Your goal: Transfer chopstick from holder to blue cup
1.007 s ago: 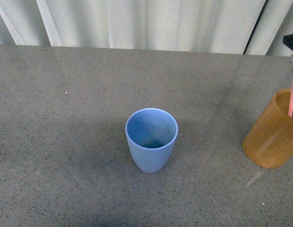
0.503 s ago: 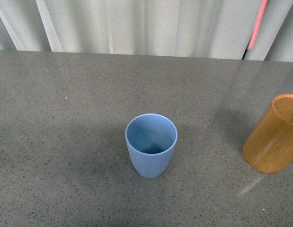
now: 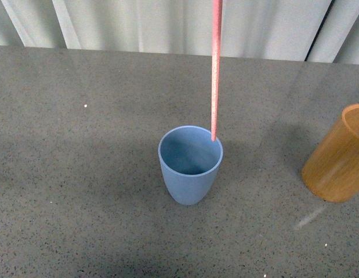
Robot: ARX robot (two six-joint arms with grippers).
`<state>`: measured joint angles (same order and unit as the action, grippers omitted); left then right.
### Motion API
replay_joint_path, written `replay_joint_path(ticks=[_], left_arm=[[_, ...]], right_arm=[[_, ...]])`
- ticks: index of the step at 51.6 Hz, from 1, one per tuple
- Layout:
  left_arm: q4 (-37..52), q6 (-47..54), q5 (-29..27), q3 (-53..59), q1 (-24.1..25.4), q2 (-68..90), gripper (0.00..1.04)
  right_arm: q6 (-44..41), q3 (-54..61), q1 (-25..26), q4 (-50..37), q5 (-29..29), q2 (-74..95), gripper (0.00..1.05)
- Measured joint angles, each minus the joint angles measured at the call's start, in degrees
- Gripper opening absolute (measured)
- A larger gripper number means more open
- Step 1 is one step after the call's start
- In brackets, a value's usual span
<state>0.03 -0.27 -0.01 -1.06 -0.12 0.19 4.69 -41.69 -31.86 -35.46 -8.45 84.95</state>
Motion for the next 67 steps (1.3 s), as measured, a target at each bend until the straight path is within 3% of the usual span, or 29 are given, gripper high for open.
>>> replay_joint_path(ticks=[36, 48, 56, 61, 67], left_arm=[[0.0, 0.0, 0.0, 0.0, 0.0, 0.0, 0.98], [0.0, 0.0, 0.0, 0.0, 0.0, 0.0, 0.98], [0.0, 0.0, 0.0, 0.0, 0.0, 0.0, 0.98], [0.0, 0.0, 0.0, 0.0, 0.0, 0.0, 0.98], [0.0, 0.0, 0.0, 0.0, 0.0, 0.0, 0.98]], right_arm=[[0.15, 1.66, -2.08, -9.05, 1.36, 13.94, 0.02], [3.02, 2.71, -1.88, -6.54, 3.91, 10.91, 0.49], [3.17, 5.25, 1.55, -1.88, 6.69, 0.31, 0.83], [2.58, 7.21, 4.52, 1.99, 9.42, -6.38, 0.96], [1.6, 10.34, 10.34, 9.31, 14.84, -16.0, 0.94]])
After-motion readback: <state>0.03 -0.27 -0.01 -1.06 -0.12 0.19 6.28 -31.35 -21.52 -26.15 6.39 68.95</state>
